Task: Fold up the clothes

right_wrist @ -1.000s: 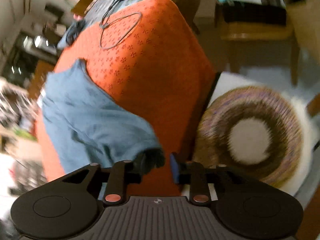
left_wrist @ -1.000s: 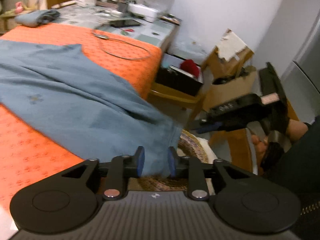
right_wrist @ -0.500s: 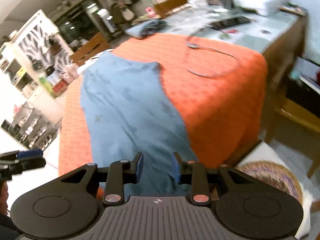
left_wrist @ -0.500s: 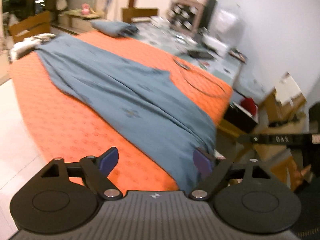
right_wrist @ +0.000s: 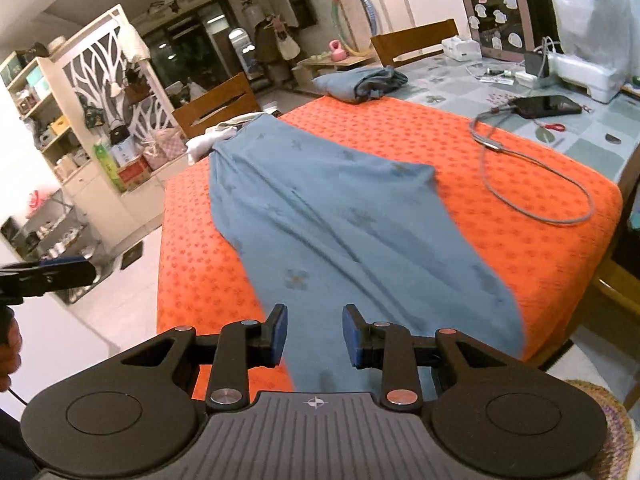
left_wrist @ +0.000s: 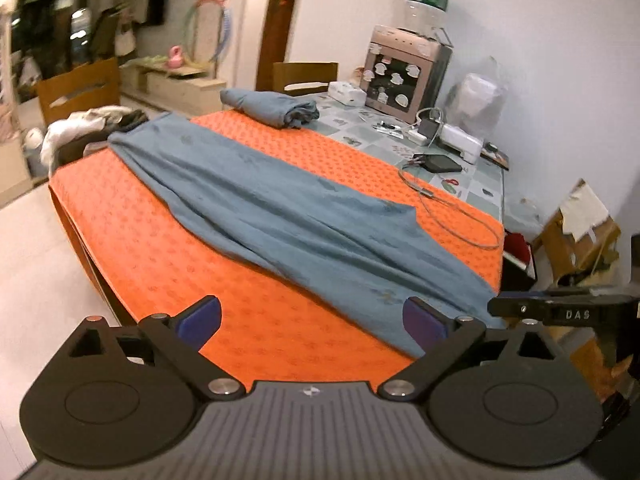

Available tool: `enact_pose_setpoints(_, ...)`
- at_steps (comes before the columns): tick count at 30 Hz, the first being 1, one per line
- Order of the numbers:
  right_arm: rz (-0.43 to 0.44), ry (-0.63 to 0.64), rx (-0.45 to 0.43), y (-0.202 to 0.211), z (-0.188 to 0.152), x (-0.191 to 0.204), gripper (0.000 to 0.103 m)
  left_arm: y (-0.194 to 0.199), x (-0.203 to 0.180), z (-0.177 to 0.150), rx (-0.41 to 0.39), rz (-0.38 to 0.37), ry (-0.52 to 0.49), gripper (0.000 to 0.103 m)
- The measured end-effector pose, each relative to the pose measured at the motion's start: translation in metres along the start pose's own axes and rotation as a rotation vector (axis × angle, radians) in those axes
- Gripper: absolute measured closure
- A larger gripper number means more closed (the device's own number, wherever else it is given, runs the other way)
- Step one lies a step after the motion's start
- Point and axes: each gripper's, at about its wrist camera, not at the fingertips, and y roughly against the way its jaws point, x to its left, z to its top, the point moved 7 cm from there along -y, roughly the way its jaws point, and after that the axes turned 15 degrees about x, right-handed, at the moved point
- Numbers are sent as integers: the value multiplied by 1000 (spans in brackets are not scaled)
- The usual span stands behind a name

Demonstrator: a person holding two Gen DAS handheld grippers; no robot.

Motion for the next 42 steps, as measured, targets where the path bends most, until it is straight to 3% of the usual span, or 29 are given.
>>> enact_pose_setpoints(9,-130,30,-24,-41,21,73,70,7,112,26,-22,-38,-72,4)
enact_pose_setpoints(20,-290,158,44,-112,43,108,70,-35,182,74,5,-85,-135,4)
enact_pose_setpoints(30,-406,155,104,-172,58,106,71,-110,202,144,42,-105,-325,4)
enact_pose_setpoints(32,-419,152,103,-176,59,104,75,-122,202,156,43,-114,-357,4)
enact_pose_setpoints(34,-435,152,114,-179,60,103,92,-134,199,165,58,-116,-377,4)
enact_pose_setpoints(36,-432,141,122,-179,60,102,100,-143,195,172,71,-147,-396,4)
enact_pose_setpoints(42,-402,127,119,-168,57,114,100,-177,173,178,123,-217,-522,4)
